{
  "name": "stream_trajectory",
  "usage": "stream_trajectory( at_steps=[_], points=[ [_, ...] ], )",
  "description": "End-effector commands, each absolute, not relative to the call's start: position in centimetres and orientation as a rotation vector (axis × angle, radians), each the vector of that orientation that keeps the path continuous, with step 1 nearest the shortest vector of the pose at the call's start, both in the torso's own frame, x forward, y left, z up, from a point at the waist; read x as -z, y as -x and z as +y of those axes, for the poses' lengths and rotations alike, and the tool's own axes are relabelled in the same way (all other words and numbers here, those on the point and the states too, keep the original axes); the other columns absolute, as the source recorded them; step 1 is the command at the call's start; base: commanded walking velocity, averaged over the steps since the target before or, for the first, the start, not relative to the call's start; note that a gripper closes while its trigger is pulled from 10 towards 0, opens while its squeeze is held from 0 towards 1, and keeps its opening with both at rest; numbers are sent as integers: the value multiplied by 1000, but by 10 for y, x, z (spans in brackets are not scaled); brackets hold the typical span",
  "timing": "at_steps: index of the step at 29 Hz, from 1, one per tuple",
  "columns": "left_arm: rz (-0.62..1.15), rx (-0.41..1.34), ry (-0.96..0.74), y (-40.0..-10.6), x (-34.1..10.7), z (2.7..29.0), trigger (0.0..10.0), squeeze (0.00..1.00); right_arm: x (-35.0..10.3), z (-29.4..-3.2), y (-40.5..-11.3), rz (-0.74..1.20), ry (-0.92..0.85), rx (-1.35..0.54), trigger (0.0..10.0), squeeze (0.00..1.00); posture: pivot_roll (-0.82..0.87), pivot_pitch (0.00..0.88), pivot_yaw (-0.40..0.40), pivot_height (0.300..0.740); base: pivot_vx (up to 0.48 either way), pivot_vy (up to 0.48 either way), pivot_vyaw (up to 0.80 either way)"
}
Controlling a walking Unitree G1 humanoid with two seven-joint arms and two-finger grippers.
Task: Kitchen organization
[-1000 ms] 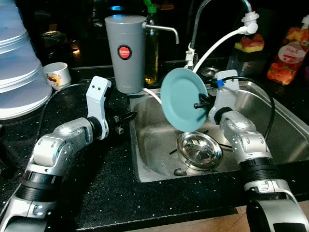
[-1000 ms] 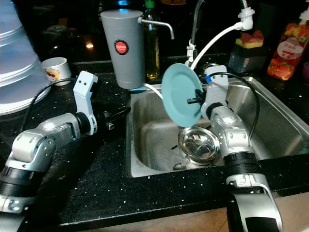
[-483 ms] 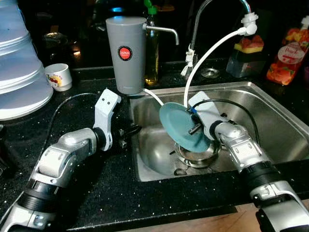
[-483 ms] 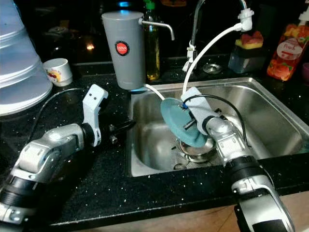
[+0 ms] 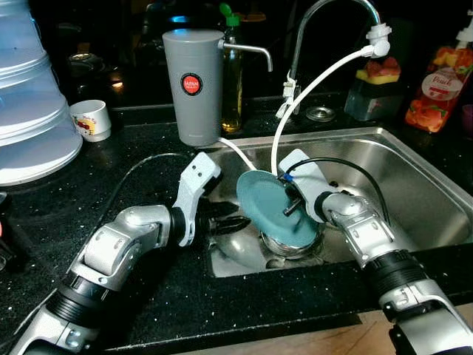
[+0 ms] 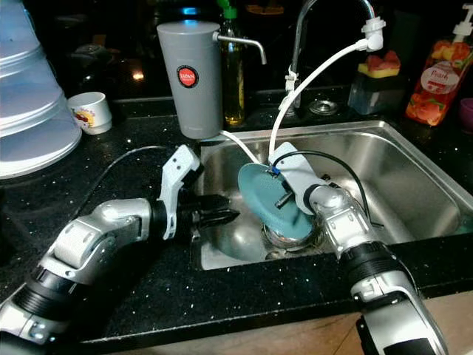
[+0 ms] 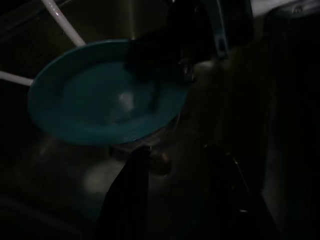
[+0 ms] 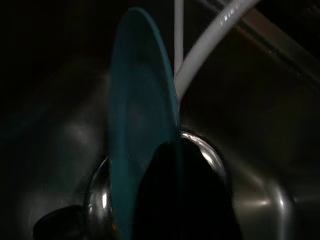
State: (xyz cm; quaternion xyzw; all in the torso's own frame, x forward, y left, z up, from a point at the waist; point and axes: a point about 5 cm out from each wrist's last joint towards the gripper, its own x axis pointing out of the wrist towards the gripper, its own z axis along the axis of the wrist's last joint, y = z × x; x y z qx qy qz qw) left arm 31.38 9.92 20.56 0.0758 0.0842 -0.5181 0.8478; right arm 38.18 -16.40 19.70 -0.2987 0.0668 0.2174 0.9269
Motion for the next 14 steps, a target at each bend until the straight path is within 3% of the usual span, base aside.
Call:
stream_trajectory(
  at_steps=[1,5,6,10,14],
  points=[
    [206,1081,-206,-314,-198,104,10000,0,-193,-168,-381,163,598,-423,10000,1000,-6,17,31,740,0,0,0],
    [194,1070,-202,-315,-201,108,10000,0,-199,-171,-385,116,594,-344,10000,1000,-5,18,30,740,0,0,0],
    [180,1040,-188,-316,-203,112,10000,0,-210,-172,-388,54,524,-275,10000,0,-2,20,29,740,0,0,0],
    [135,958,-181,-322,-210,119,10000,0,-227,-175,-391,-43,454,-207,10000,0,-3,21,30,740,0,0,0],
    [-5,702,-156,-340,-232,145,10000,0,-255,-179,-390,-214,350,-128,10000,0,-2,28,28,740,0,0,0]
  ],
)
